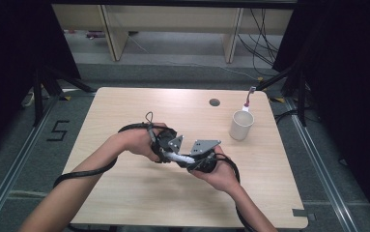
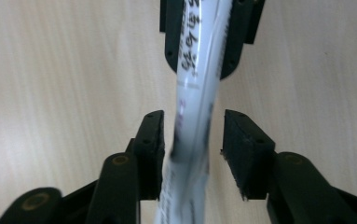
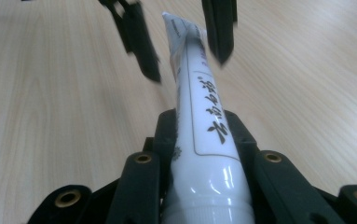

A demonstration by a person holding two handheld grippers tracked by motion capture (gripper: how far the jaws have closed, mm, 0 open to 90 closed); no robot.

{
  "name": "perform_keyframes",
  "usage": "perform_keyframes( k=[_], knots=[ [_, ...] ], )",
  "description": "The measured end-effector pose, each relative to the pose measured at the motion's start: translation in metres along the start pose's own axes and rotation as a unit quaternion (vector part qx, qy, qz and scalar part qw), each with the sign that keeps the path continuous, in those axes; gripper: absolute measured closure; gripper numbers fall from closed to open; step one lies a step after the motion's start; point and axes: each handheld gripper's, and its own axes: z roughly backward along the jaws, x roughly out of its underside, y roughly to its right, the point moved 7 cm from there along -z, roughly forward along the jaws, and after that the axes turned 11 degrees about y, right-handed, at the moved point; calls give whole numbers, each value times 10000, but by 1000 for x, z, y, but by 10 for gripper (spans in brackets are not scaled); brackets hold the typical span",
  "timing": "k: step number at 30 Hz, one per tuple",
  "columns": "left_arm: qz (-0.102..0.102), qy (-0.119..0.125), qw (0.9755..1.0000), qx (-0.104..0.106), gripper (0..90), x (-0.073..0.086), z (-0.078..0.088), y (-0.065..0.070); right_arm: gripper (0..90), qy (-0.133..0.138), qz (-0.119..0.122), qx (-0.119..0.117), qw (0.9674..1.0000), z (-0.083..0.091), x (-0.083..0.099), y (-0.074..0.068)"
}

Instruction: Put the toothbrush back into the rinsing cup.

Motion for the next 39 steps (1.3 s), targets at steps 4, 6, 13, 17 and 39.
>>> perform_keyframes(
  k=[4,6,13,17,39],
  knots=[
    [135,627,9957,-665,487,5,21,-4,718,112,-70,315,9994,17,9,12],
    [374,986,9903,-909,467,8,28,-3,718,177,-209,489,9984,26,12,15],
    [1479,2269,9500,-1551,390,24,34,5,718,728,-479,1193,9890,67,14,33],
    [2034,2646,9287,-1618,308,32,20,5,718,1196,-463,1410,9817,83,3,35],
    [3293,3824,8578,-978,262,1,-3,-13,717,1669,-264,1350,9763,78,-19,27]
  ],
)
